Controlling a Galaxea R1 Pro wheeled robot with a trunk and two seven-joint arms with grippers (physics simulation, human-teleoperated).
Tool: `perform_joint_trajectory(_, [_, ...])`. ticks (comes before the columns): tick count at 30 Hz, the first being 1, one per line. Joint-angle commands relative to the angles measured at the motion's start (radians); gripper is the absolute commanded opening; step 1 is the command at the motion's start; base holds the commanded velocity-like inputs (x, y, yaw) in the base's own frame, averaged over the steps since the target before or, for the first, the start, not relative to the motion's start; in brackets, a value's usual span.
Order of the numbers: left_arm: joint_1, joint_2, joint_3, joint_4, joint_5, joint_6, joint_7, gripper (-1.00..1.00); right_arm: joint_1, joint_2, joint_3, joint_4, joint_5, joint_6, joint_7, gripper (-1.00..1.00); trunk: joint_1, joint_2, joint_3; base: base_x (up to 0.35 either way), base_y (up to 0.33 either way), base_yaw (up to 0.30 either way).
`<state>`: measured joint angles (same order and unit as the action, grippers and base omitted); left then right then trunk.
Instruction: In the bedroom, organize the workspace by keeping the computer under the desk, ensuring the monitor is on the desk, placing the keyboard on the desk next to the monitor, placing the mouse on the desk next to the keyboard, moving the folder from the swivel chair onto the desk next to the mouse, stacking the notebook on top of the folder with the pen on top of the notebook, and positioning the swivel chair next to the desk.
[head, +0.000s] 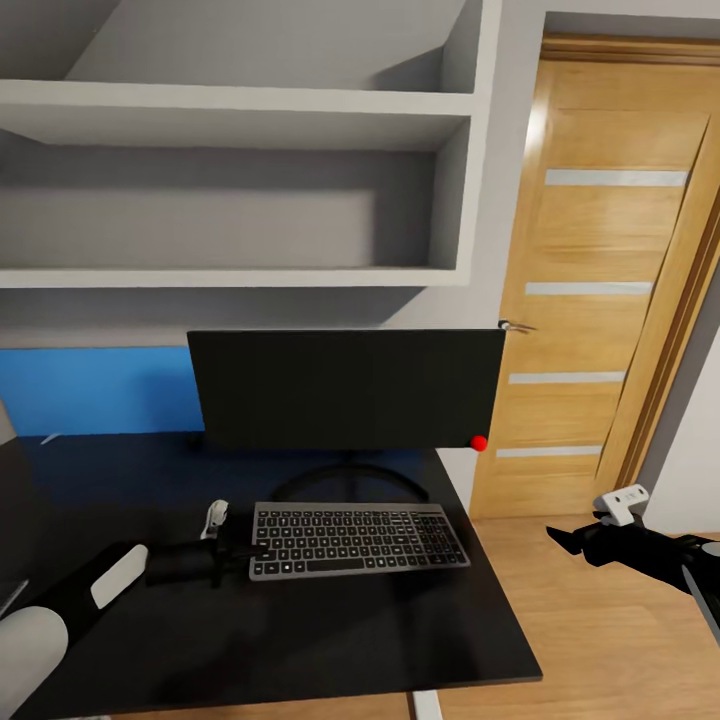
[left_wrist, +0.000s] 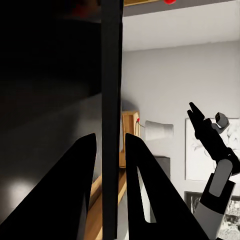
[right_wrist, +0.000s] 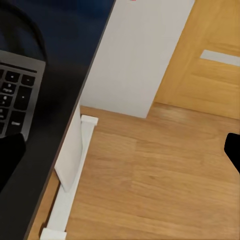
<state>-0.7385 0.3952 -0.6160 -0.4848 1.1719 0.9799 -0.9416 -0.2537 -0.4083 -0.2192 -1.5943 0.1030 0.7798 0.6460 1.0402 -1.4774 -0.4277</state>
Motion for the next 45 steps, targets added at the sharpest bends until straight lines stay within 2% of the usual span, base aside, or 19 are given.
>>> perform_joint_trajectory(1, [-0.002, 0.001, -0.010, 0.003, -0.029, -0.021, -0.002, -1.00, -0.001, 0.000, -0.001, -0.001, 0.010, 0.003, 0.010, 1.00, 0.000, -0.001, -0.001, 0.026, 0.000, 0.000])
perform_joint_trajectory(19, [-0.006, -0.006, -0.008, 0.031, -0.026, -0.015, -0.012, -1.00, -0.001, 0.000, 0.000, -0.002, 0.010, 0.003, 0.011, 1.00, 0.000, -0.001, -0.001, 0.005, 0.000, 0.000])
perform_joint_trajectory(28, [-0.006, -0.007, 0.038, 0.033, -0.027, -0.022, -0.014, -1.00, -0.001, 0.000, 0.000, -0.003, 0.010, 0.003, 0.012, 1.00, 0.000, -0.001, -0.001, 0.097, 0.014, 0.000])
perform_joint_trajectory(45, [-0.005, -0.007, 0.047, 0.034, -0.028, -0.023, -0.012, -1.00, -0.001, 0.000, 0.000, -0.003, 0.010, 0.002, 0.012, 1.00, 0.000, -0.001, -0.001, 0.006, 0.001, 0.000])
